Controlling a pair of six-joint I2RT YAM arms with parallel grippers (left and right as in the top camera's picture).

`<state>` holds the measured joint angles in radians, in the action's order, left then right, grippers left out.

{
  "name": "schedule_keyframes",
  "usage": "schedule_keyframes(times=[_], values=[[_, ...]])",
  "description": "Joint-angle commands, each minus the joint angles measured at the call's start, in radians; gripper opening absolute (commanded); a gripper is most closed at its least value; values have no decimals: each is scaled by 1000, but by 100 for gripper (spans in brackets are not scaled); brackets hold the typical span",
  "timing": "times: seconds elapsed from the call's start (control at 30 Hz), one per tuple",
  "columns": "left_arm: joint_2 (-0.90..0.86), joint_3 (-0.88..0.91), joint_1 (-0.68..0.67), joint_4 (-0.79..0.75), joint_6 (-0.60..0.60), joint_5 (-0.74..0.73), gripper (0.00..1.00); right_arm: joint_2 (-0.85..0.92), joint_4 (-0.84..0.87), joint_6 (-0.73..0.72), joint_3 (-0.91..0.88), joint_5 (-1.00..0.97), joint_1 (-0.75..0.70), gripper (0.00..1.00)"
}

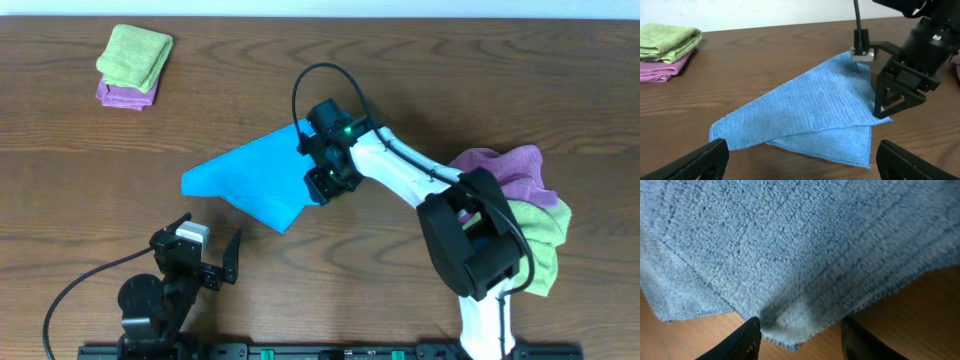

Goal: Fold the cloth
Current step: 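Drag the blue cloth to table center and lay it flat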

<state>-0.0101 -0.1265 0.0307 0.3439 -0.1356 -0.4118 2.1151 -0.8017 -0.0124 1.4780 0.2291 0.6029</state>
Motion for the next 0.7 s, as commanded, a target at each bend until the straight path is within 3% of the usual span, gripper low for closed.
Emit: schedule_keyframes(times=[0.0,0.03,0.13,0.17,0.43,0.67], values=[[6,18,-3,14,-14,-3,96,20,10,6,-1,-24,27,44],[6,18,-3,14,-15,-3,96,22,16,6,-1,-28,31,40],[6,18,-3,14,-14,-3,95,24,21,-9,-1,-52,39,11],[6,18,-3,14,-14,-3,95,24,21,-27,-1,-66,40,7],[6,18,-3,14,-14,-3,95,23,-110,-84,74,-77,37,1],[6,18,-3,14,-14,-3,95,23,-319,-84,284,-129,40,1]])
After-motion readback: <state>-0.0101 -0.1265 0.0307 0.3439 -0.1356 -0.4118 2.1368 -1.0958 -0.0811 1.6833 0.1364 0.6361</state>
